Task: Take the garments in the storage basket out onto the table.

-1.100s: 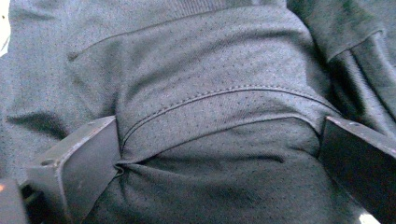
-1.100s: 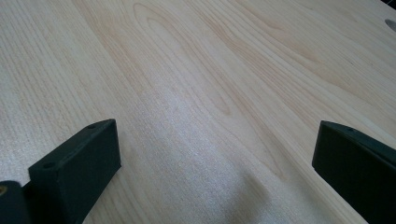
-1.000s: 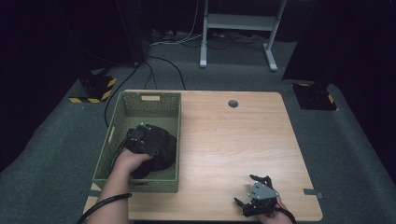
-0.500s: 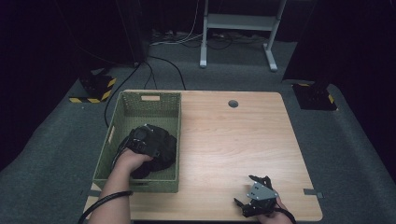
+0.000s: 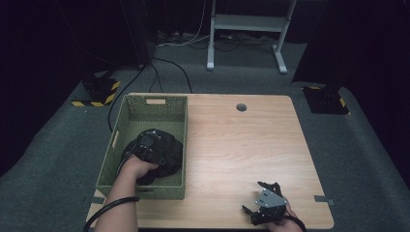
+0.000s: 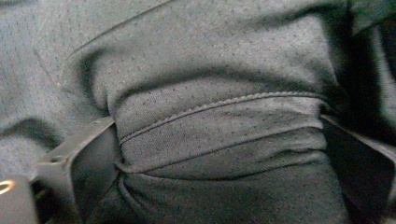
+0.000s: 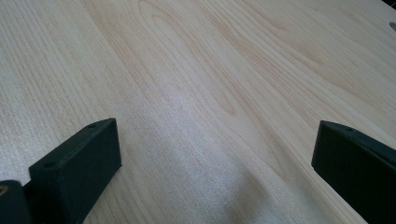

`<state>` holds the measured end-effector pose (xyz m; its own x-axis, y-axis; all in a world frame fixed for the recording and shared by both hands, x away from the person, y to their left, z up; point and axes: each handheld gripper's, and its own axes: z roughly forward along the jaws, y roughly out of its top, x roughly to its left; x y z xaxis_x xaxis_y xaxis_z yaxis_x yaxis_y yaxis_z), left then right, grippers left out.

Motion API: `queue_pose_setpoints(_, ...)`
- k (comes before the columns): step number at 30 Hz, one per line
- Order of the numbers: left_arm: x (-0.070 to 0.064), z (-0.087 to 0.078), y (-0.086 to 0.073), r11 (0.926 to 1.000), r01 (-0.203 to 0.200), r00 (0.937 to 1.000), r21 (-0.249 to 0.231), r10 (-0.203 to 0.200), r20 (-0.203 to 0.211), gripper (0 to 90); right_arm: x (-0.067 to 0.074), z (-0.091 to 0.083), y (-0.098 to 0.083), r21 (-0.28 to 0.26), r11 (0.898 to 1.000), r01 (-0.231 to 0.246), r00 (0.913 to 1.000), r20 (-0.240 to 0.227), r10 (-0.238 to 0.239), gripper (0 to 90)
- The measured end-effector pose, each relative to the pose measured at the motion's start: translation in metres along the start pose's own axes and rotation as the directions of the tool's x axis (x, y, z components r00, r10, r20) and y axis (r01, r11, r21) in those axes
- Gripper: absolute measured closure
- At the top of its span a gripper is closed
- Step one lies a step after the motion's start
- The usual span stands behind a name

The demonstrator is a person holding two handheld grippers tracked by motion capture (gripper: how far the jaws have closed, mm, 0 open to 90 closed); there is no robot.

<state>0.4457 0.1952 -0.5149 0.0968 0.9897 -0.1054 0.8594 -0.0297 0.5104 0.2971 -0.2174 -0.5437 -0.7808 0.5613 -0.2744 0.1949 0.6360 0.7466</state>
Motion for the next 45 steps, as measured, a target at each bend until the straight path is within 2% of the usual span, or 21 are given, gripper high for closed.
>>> queue_pose_setpoints(4,-0.001,-0.002,0.000,0.9998,-0.021,0.9998,0.000,0.021,0.007,9.5,0.000,0.000,0.000,0.000,1.000,0.000,1.0000,0.002,0.000,1.1)
queue_pose_setpoints(9,-0.005,-0.006,-0.001,0.9988,-0.046,0.9988,-0.014,0.047,0.016,21.0,0.000,0.000,0.000,0.001,1.000,-0.001,1.0000,0.003,0.001,1.1)
queue_pose_setpoints(14,-0.008,-0.008,-0.001,0.9967,-0.081,0.9967,-0.001,0.081,0.011,29.4,0.000,0.000,0.000,0.001,1.000,-0.002,1.0000,0.003,0.002,1.2)
queue_pose_setpoints(19,-0.015,-0.010,0.000,0.9909,-0.135,0.9909,0.008,0.135,0.006,37.9,0.000,0.000,0.000,0.001,1.000,-0.002,1.0000,0.003,0.002,1.2)
queue_pose_setpoints(24,-0.016,-0.012,0.000,0.9915,-0.130,0.9915,-0.005,0.130,0.008,44.6,0.000,0.000,0.000,0.000,1.000,-0.004,1.0000,0.001,0.004,1.3)
queue_pose_setpoints(28,-0.018,-0.012,0.000,0.9907,-0.136,0.9907,-0.002,0.136,0.002,46.2,-0.001,0.000,0.000,0.002,1.000,-0.003,1.0000,-0.003,0.003,1.3)
queue_pose_setpoints(32,-0.016,-0.013,0.001,0.9913,-0.131,0.9913,0.005,0.131,0.011,47.7,-0.001,0.000,0.000,0.002,1.000,-0.006,1.0000,-0.006,0.006,1.5)
queue_pose_setpoints(36,-0.012,-0.014,0.004,0.9956,-0.094,0.9952,0.008,0.094,0.028,49.4,0.000,0.000,0.000,-0.004,1.000,0.002,1.0000,-0.005,-0.002,1.5)
queue_pose_setpoints(39,-0.009,-0.014,0.005,0.9967,-0.080,0.9960,0.008,0.080,0.039,50.6,0.000,-0.001,0.000,-0.008,1.000,0.005,1.0000,-0.004,-0.005,1.5)
queue_pose_setpoints(41,-0.006,-0.015,0.006,0.9981,-0.061,0.9968,0.013,0.060,0.053,52.0,0.000,-0.001,0.000,-0.013,1.000,0.006,1.0000,-0.005,-0.006,1.5)
queue_pose_setpoints(43,-0.001,-0.016,0.008,1.0000,-0.006,0.9972,-0.001,0.006,0.075,53.2,0.000,-0.002,-0.001,-0.016,1.000,0.005,1.0000,-0.006,-0.005,1.5)
queue_pose_setpoints(44,-0.001,-0.016,0.008,1.0000,-0.006,0.9972,-0.001,0.006,0.075,53.6,0.000,-0.002,-0.001,-0.016,1.000,0.004,1.0000,-0.007,-0.005,1.5)
queue_pose_setpoints(45,0.002,-0.016,0.009,0.9995,0.029,0.9963,-0.009,-0.029,0.082,54.0,0.000,-0.002,-0.001,-0.017,1.000,0.005,1.0000,-0.008,-0.005,1.5)
